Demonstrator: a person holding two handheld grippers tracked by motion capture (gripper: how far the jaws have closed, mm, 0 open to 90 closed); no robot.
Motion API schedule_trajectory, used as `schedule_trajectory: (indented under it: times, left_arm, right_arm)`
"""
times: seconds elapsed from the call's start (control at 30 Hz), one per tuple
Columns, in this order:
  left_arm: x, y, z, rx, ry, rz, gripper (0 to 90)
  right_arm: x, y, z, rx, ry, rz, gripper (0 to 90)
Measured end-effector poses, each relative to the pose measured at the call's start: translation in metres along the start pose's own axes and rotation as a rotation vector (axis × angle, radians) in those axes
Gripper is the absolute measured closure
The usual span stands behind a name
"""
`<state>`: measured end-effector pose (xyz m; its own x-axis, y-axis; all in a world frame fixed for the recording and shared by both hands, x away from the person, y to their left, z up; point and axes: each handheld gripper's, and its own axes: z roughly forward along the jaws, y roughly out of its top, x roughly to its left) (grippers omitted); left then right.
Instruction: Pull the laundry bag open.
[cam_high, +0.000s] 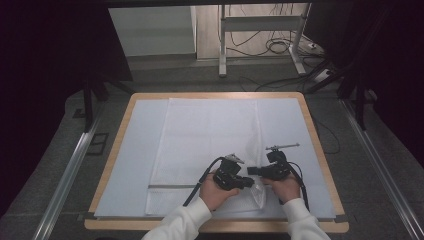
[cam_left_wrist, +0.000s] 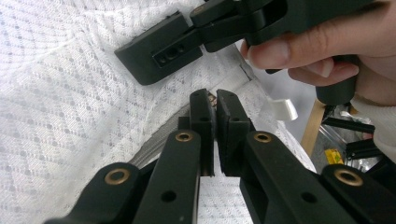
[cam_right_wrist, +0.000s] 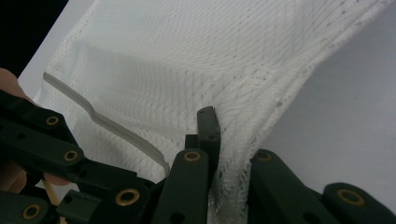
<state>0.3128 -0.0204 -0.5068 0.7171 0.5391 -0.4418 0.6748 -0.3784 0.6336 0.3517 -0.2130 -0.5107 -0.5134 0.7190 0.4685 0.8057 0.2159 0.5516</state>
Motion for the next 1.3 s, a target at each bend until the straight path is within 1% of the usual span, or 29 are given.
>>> schedule_trajectory:
  times: [0.1, 0.33, 0.43, 0.47, 0.5, 0.57, 0.67, 0.8, 0.93, 1.07, 1.2, 1.3]
  left_arm:
    - [0.002, -0.001, 0.000, 0.001, -0.009, -0.009, 86.9]
    - [0.006, -0.003, -0.003, -0.001, -0.008, -0.016, 87.0]
    - [0.009, -0.005, -0.005, -0.002, -0.007, -0.013, 87.0]
    - [0.009, -0.005, -0.005, -0.008, -0.010, -0.021, 87.0]
    - [0.010, -0.005, -0.006, -0.004, -0.011, -0.017, 87.0]
    - [0.011, -0.005, -0.007, -0.008, -0.012, -0.021, 87.0]
    - [0.011, -0.005, -0.006, -0.002, -0.015, -0.026, 87.0]
    - [0.013, -0.006, -0.004, 0.004, -0.018, -0.020, 87.0]
    - [0.015, -0.007, -0.004, 0.007, -0.020, -0.027, 87.0]
    - [0.018, -0.008, -0.005, -0.001, -0.034, -0.040, 87.0]
    - [0.020, -0.009, -0.006, 0.002, -0.033, -0.033, 87.0]
    - [0.021, -0.009, -0.005, 0.002, -0.031, -0.037, 87.0]
  right_arm:
    - [0.000, 0.000, 0.000, -0.001, 0.002, -0.007, 88.0]
    - [0.000, -0.001, -0.002, 0.003, 0.006, -0.010, 88.1]
    - [-0.001, -0.001, -0.004, -0.003, 0.012, -0.008, 88.1]
    - [-0.001, -0.001, -0.004, -0.003, 0.013, -0.008, 88.1]
    - [-0.002, -0.001, -0.004, -0.002, 0.016, -0.008, 88.1]
    - [-0.002, -0.001, -0.004, -0.001, 0.019, -0.011, 88.1]
    - [-0.002, -0.001, -0.004, -0.001, 0.023, -0.016, 88.1]
    - [-0.001, -0.001, -0.005, 0.001, 0.030, -0.023, 88.2]
    - [-0.001, -0.001, -0.004, 0.004, 0.034, -0.031, 88.2]
    - [-0.001, -0.001, -0.005, 0.007, 0.039, -0.037, 88.3]
    - [-0.001, -0.002, -0.005, 0.012, 0.040, -0.042, 88.3]
    - [-0.001, -0.002, -0.004, 0.017, 0.044, -0.044, 88.4]
